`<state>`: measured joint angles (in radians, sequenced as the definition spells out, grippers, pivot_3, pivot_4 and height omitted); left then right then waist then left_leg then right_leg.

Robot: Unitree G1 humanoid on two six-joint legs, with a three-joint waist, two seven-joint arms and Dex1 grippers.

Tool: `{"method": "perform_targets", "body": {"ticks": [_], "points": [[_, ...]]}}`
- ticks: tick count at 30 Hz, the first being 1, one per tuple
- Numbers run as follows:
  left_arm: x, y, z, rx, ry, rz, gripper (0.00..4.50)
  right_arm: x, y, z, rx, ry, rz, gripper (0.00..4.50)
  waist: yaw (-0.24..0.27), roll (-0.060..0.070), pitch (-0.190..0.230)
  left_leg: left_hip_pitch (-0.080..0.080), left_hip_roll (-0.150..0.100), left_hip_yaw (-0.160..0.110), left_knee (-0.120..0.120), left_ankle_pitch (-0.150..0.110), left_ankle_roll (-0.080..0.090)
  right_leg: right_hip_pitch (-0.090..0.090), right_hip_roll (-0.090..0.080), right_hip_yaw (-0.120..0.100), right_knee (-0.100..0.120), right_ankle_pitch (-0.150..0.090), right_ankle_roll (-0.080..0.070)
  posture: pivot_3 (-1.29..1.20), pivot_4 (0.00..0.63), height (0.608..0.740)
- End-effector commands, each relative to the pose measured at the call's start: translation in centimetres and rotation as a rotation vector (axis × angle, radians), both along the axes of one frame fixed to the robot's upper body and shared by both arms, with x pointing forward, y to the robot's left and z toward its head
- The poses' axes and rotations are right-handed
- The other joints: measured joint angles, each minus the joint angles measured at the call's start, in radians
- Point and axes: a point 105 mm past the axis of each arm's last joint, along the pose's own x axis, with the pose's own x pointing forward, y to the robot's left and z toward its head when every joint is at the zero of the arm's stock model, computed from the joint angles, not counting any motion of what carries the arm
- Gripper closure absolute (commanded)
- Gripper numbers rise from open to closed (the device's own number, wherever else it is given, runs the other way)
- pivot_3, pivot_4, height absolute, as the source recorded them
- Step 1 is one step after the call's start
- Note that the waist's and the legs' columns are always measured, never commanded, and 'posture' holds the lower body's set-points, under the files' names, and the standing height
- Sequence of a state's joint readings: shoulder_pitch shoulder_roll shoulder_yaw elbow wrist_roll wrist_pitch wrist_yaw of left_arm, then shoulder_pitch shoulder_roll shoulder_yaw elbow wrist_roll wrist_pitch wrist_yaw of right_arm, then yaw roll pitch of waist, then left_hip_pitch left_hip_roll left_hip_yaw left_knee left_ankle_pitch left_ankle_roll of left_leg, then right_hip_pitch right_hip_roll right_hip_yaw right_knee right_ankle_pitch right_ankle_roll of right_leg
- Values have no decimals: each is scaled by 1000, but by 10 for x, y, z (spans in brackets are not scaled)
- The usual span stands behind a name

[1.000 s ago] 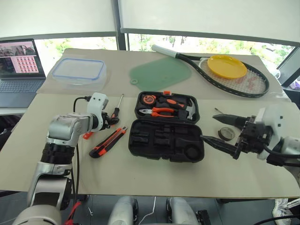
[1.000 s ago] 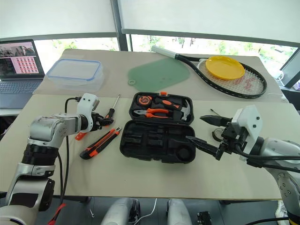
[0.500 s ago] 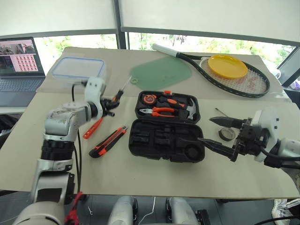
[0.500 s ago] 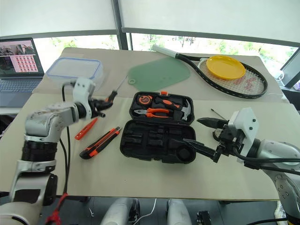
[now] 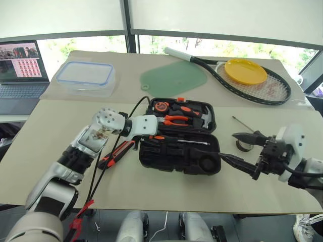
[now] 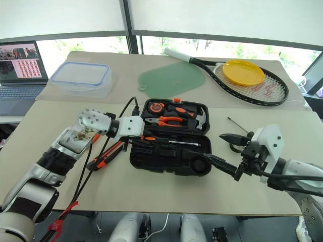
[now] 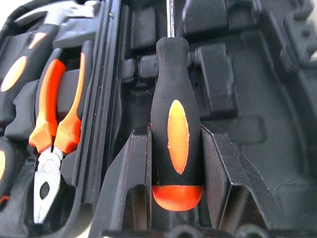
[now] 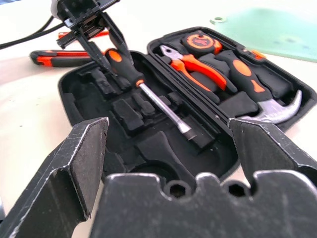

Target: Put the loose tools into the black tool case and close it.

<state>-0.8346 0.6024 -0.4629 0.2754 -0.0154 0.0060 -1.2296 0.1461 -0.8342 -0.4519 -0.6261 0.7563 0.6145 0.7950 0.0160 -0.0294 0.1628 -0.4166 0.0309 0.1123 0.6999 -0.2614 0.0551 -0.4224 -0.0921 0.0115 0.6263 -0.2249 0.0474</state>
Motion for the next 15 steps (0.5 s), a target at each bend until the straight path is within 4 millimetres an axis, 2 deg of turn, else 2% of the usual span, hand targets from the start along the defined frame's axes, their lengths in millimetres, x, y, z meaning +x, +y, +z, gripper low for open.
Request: {"method": "perform_targets", "body": {"ticks": [1, 15], "points": [[12, -3, 7, 20, -72, -18, 3628, -5, 0, 12, -12, -70, -15, 0, 0, 0, 0, 0, 0, 0, 0, 0, 0, 0, 0, 0, 0, 0, 0, 0, 150, 738], [32, -4, 3, 0, -26, 51, 3628, -11, -1, 9, -7, -67, -43, 0, -2, 0, 0, -1, 1, -1, 2, -1, 1, 0, 0, 0, 0, 0, 1, 0, 150, 738]]}}
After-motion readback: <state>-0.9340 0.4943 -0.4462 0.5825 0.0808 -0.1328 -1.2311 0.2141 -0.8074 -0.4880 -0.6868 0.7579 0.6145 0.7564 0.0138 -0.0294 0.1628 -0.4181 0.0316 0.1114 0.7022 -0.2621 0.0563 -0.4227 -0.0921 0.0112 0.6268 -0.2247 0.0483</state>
